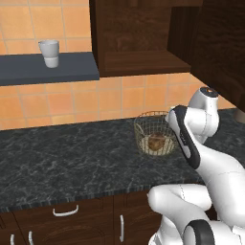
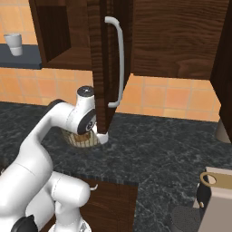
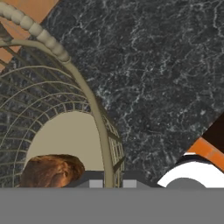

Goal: Open the cabinet, pick up the bread from the cabinet and place it in the basket. Then move the basket to the dining counter.

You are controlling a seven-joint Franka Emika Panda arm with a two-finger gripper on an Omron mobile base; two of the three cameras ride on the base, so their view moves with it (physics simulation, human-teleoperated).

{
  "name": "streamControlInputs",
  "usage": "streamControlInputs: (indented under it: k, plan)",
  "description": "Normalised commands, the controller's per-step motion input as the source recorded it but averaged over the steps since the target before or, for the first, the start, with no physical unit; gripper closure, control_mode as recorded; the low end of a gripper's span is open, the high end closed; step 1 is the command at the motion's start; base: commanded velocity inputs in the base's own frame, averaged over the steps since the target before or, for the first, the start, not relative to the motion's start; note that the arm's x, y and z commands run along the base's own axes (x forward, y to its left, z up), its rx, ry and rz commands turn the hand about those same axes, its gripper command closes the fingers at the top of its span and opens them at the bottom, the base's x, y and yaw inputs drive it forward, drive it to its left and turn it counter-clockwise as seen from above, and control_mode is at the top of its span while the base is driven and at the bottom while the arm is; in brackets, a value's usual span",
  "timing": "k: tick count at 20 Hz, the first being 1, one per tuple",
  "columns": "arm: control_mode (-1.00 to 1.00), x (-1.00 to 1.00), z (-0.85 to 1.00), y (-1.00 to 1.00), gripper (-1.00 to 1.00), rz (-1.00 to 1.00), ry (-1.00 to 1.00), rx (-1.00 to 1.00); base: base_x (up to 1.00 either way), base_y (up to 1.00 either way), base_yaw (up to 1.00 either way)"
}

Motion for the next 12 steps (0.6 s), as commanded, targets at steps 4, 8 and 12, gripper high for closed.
streamControlInputs:
  k: [4, 8, 12]
  plan:
    - [-1.00, -0.04, 0.48, -0.04, 1.00, -0.02, 0.00, 0.04, 0.00, 0.00, 0.00]
    - [-1.00, -0.01, 0.36, 0.00, 1.00, -0.01, 0.00, 0.01, 0.00, 0.00, 0.00]
    - [1.00, 0.00, 0.24, 0.00, 1.00, -0.01, 0.00, 0.00, -0.03, 0.00, 0.00]
